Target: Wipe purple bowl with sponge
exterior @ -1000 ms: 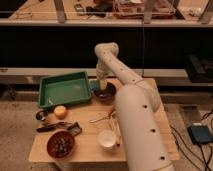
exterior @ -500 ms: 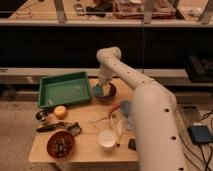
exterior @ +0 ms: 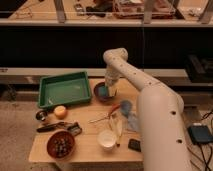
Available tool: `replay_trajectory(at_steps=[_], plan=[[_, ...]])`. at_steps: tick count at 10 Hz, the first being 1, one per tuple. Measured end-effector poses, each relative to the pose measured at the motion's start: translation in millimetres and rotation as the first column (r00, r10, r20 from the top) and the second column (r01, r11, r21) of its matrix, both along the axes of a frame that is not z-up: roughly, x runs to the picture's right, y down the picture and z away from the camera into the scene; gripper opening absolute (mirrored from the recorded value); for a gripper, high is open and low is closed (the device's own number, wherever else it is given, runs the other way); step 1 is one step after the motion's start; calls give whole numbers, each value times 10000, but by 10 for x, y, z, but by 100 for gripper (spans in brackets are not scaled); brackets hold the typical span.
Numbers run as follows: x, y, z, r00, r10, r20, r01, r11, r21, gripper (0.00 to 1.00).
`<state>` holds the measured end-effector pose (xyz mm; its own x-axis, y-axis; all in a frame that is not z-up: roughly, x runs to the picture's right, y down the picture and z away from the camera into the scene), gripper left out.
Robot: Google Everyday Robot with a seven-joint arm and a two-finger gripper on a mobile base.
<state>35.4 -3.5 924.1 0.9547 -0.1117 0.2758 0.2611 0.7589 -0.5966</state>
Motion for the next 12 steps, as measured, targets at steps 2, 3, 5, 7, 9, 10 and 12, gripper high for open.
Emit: replay_trajectory(at_steps=[2,3,5,7,9,10,12], plan=[[155,-7,97,9987,353,-364,-357,9993,-85,0],[214,-24,148,9974,495,-523,-500,9987,-90,0],[194,-151,296,9945,768,-708,-765,9970,65,0],[129,-277,303,9948,780,-660,-758,9965,356,0],[-36,-424,263,9973,538,-509,-505,9967,631,0],[-137,-467,259,9983,403,-415,-373,9968,705,0],[-451,-466,275,9999,-15,-108,23,9974,718,0]])
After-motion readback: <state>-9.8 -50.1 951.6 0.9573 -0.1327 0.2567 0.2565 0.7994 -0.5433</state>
